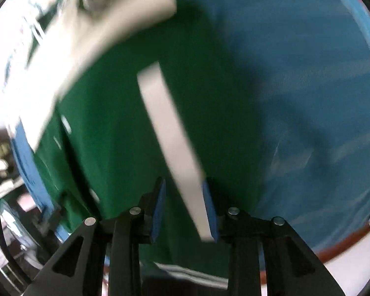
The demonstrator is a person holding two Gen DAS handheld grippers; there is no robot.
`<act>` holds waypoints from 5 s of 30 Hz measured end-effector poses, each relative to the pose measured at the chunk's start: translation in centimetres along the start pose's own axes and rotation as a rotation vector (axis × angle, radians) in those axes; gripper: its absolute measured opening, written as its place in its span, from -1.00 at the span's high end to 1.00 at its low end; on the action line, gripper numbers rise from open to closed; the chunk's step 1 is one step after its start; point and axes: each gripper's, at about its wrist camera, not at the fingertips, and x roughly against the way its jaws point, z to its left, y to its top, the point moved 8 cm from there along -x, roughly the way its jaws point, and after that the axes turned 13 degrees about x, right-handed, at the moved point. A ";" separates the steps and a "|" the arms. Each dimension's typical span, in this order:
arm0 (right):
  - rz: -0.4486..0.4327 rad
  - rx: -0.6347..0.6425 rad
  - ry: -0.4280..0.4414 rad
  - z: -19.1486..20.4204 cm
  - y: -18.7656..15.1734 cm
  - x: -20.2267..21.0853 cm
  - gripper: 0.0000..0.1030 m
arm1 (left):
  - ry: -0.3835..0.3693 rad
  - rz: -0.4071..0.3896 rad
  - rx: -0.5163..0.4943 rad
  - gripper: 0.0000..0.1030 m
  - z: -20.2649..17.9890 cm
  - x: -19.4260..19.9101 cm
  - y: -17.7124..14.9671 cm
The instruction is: Fold large clothes
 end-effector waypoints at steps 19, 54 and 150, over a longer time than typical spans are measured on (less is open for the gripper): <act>-0.210 0.111 -0.046 -5.1 5.3 10.1 -0.09 | 0.130 -0.075 0.010 -1.00 -7.4 1.4 2.9; -0.001 0.492 -0.188 -12.8 11.4 11.1 -0.39 | 0.414 -0.037 -0.019 -1.00 -22.6 14.7 -14.2; 0.010 0.521 0.015 23.8 18.7 1.4 -0.35 | -0.390 0.220 1.234 0.09 20.2 -4.1 -12.8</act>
